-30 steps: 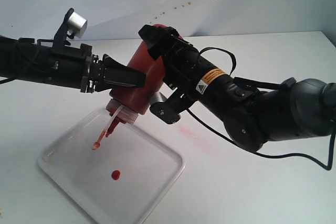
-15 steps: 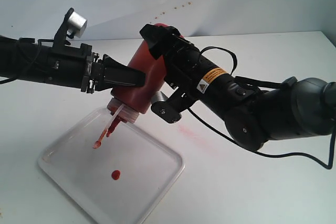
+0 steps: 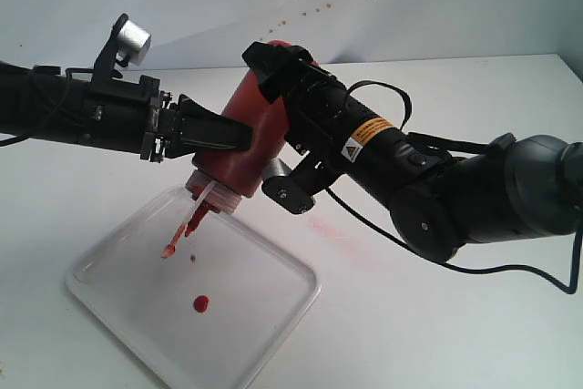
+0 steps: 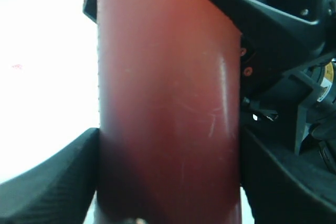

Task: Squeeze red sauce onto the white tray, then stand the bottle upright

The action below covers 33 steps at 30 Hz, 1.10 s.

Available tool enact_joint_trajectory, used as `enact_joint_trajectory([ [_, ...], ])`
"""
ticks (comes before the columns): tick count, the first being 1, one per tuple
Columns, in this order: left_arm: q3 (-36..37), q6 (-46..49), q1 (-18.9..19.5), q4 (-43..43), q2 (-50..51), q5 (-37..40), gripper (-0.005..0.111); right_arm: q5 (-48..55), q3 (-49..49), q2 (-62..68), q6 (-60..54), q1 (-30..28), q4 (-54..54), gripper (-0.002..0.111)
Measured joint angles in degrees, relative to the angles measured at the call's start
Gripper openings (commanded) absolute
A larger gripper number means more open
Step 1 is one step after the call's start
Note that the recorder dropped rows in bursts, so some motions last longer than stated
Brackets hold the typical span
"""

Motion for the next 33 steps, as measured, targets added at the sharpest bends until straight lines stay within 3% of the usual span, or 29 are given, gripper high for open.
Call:
enact_joint_trajectory([
  [7,0.00,0.00,0.00,0.00,0.00,0.00,0.000,0.00,0.00,0.00,0.00,0.00,0.00,0.000],
  [11,0.00,0.25,0.00,0.00,0.00,0.00,0.011,0.00,0.00,0.00,0.00,0.00,0.00,0.000],
  [14,0.00,0.36,0.00,0.00,0.00,0.00,0.032,0.22,0.00,0.00,0.00,0.00,0.00,0.000],
  [15,0.00,0.36,0.00,0.00,0.00,0.00,0.051,0.36,0.00,0.00,0.00,0.00,0.00,0.000],
  [17,0.00,0.45,0.00,0.00,0.00,0.00,0.071,0.60,0.00,0.00,0.00,0.00,0.00,0.000],
  [21,0.00,0.82,0.00,0.00,0.00,0.10,0.089,2.05,0.00,0.00,0.00,-0.09,1.18,0.000],
  [27,0.00,0.82,0.00,-1.55,0.00,0.10,0.090,5.15,0.00,0.00,1.26,-0.09,5.69,0.000],
  [33,0.00,0.82,0.97,-5.52,0.00,0.10,0.090,5.27,0.00,0.00,12.09,-0.09,5.82,0.000],
])
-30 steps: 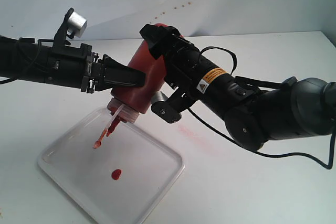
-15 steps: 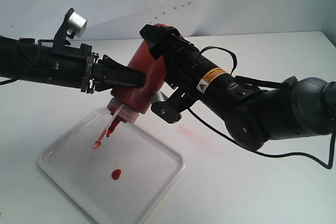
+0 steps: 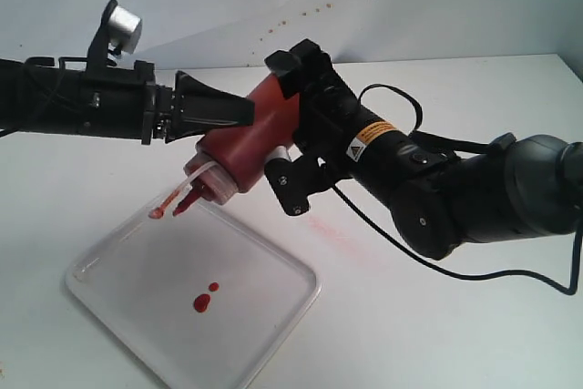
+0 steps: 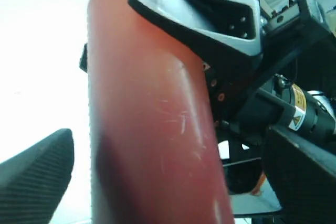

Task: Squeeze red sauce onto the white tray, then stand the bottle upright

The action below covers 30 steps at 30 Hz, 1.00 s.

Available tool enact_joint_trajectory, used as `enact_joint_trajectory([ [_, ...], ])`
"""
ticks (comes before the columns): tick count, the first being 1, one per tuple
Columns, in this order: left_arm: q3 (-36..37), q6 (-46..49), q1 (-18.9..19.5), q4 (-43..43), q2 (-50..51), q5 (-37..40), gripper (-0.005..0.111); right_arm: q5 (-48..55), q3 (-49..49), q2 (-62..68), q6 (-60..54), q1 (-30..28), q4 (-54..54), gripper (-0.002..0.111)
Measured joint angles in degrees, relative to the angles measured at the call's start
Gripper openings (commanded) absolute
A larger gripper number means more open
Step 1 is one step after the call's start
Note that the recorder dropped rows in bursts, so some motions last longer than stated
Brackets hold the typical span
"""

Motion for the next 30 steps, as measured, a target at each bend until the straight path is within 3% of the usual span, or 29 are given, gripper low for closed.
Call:
enact_joint_trajectory([
  [9,0.00,0.00,8.26,-3.12,0.00,1.78,0.085,0.00,0.00,0.00,14.68,0.00,0.00,0.000],
  [18,0.00,2.21,9.59,-0.62,0.00,0.96,0.050,3.18,1.18,0.00,28.63,0.00,-0.11,0.000],
  [24,0.00,2.89,9.59,5.32,-1.31,-6.11,0.025,2.01,4.78,0.00,41.68,0.00,-2.84,0.000],
  [30,0.00,-0.12,9.59,11.75,-3.80,-12.65,0.010,-1.52,5.39,0.00,58.33,0.00,-4.54,0.000],
])
